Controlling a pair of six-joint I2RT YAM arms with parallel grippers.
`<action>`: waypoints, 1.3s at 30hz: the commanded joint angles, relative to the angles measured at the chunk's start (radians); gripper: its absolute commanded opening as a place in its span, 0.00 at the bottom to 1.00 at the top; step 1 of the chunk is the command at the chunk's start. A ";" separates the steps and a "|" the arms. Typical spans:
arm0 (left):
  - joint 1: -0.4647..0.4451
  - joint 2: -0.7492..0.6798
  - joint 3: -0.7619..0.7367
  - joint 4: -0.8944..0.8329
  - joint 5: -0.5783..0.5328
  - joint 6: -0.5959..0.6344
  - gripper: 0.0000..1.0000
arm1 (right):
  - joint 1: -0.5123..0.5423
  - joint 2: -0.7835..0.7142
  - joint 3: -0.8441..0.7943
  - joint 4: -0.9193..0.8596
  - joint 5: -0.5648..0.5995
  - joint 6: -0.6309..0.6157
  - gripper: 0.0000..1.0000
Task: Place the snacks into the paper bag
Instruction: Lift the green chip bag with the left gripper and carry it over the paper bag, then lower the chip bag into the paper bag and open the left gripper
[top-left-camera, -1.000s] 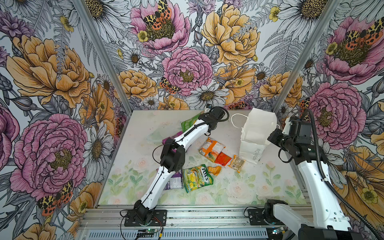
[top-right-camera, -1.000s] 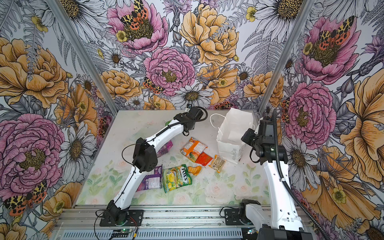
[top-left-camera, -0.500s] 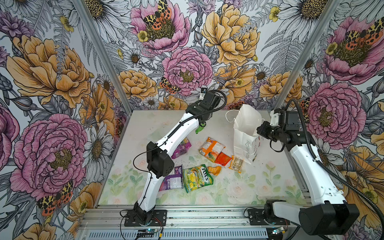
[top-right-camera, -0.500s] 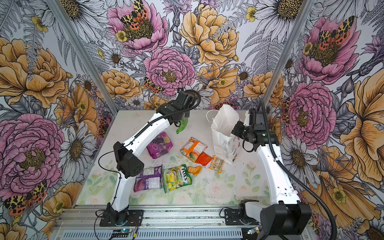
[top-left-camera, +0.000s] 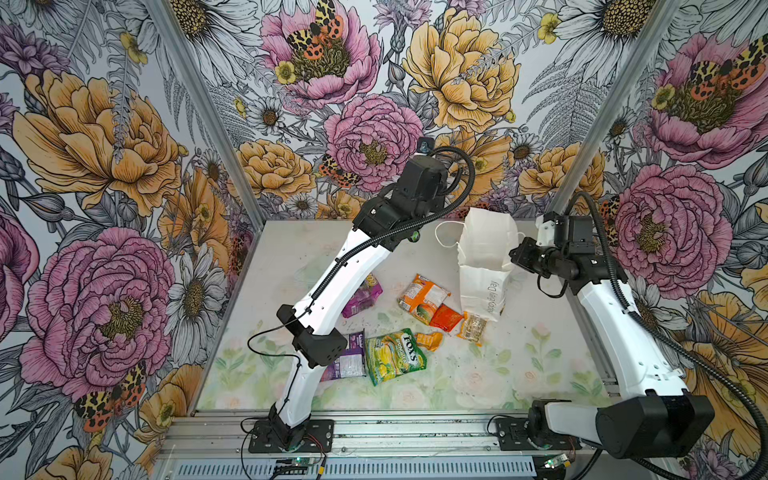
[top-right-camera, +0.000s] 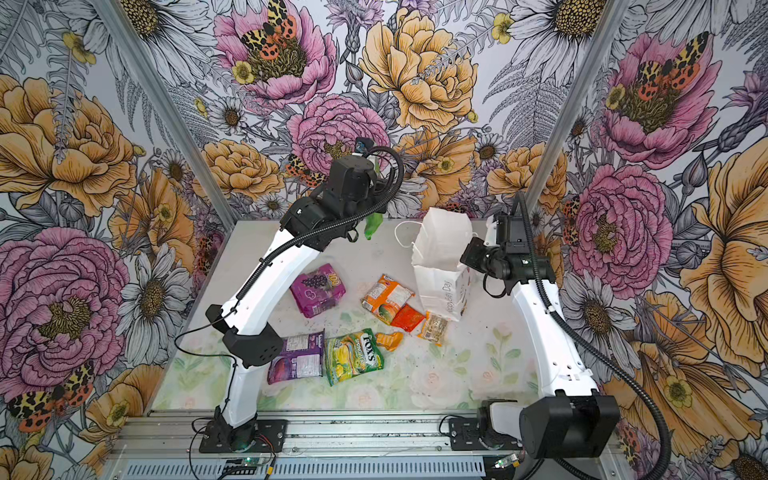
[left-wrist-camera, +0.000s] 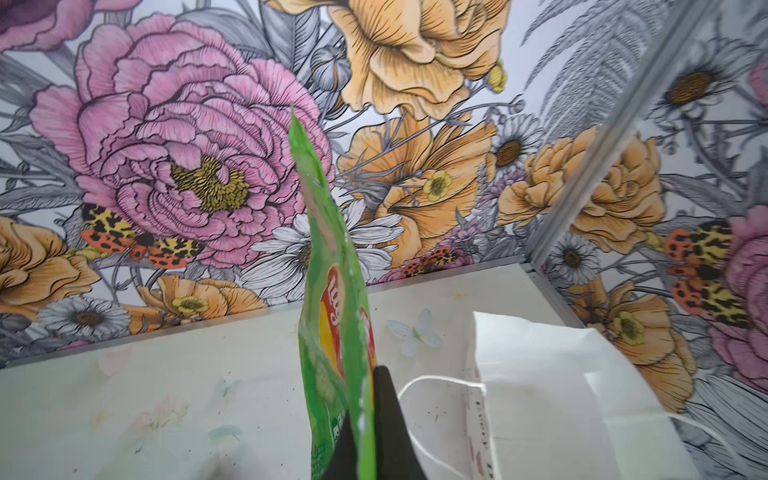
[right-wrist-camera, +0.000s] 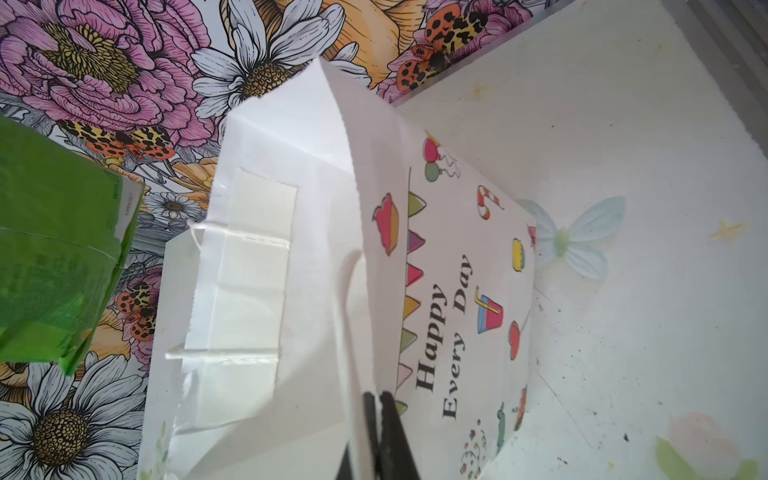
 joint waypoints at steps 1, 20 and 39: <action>-0.023 -0.054 0.037 0.053 0.104 0.057 0.00 | 0.019 0.021 0.055 0.033 -0.040 -0.010 0.00; -0.139 -0.090 -0.003 0.242 0.362 0.149 0.00 | 0.074 0.079 0.088 0.097 -0.104 0.027 0.00; -0.066 0.039 -0.023 0.262 0.457 0.160 0.00 | 0.123 0.041 0.071 0.109 -0.134 0.047 0.00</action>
